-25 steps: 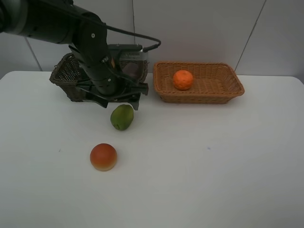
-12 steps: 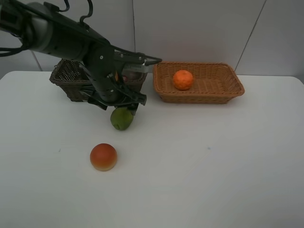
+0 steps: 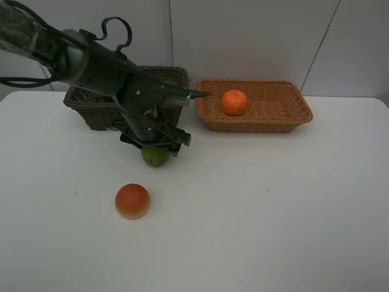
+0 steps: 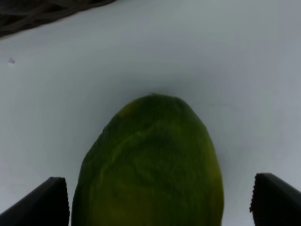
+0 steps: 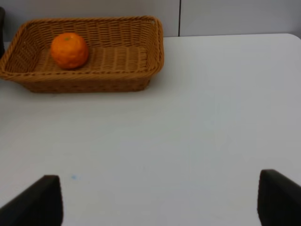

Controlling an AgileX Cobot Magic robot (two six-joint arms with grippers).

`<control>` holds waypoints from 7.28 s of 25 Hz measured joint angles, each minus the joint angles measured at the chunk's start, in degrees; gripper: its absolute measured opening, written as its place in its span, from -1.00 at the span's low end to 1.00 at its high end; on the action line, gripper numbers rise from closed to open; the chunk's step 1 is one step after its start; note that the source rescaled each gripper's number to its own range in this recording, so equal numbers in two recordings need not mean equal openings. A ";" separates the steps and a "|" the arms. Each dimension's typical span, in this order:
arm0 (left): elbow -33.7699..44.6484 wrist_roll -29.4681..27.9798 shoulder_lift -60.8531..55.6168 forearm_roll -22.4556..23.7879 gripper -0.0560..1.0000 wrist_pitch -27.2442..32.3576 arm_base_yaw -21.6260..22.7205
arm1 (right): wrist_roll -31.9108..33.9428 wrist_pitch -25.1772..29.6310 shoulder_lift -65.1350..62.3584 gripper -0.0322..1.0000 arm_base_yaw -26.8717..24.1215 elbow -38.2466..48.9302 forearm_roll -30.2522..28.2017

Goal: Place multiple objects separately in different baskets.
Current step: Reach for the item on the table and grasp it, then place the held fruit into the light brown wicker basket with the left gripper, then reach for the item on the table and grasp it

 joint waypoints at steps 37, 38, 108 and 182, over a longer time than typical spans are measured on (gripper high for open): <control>-8.46 6.47 -5.88 -2.25 0.56 14.62 -2.64 | 0.00 0.00 0.00 0.60 0.00 0.00 -0.05; -10.02 7.74 -5.88 -2.57 0.56 15.32 -3.33 | 0.00 0.00 0.00 0.60 0.00 0.00 0.01; -28.68 22.55 8.29 -5.56 0.91 -5.97 -6.95 | 0.00 0.00 0.00 0.60 0.00 0.00 0.01; 14.79 41.82 -9.43 -10.03 0.41 14.23 -5.24 | 0.05 0.00 0.00 0.60 0.00 0.00 -0.04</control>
